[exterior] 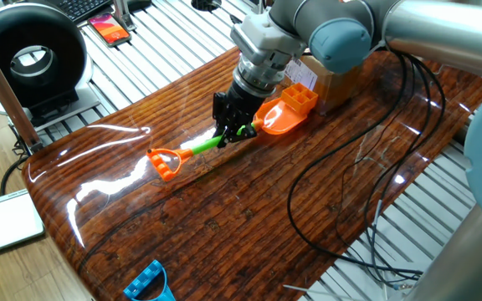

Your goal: Use a shovel to scoop up an object

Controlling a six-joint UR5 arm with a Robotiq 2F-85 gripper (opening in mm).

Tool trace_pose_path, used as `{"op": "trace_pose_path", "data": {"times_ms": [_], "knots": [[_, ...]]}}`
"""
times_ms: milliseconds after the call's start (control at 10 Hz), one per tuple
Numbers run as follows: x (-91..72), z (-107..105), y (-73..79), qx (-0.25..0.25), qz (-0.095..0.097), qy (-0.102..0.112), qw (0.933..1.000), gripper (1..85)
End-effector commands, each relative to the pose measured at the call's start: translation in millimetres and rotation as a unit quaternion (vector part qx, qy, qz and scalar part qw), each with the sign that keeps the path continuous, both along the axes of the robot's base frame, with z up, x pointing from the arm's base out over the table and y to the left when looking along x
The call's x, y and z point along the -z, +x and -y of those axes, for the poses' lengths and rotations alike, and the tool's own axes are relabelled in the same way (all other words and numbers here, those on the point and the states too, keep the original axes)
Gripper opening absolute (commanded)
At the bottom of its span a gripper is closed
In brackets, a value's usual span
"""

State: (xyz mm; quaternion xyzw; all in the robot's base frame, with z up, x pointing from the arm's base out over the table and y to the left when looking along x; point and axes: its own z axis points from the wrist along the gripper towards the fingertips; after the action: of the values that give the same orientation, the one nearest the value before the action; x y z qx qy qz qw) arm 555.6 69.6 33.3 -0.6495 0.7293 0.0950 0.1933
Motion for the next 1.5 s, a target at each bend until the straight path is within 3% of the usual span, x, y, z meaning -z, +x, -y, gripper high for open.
{"op": "trace_pose_path", "data": {"times_ms": [0,400,700,1400], "knots": [[0.2,5.3,0.7,-0.003,0.002,-0.008,1.0,1.3],[2.8,10.2,-3.6,-0.013,-0.003,-0.02,0.9997,1.3],[-0.7,1.4,-4.4,-0.01,-0.006,-0.001,0.9999,1.3],[-0.9,0.6,-4.8,-0.016,-0.004,-0.001,0.9999,1.3]]}}
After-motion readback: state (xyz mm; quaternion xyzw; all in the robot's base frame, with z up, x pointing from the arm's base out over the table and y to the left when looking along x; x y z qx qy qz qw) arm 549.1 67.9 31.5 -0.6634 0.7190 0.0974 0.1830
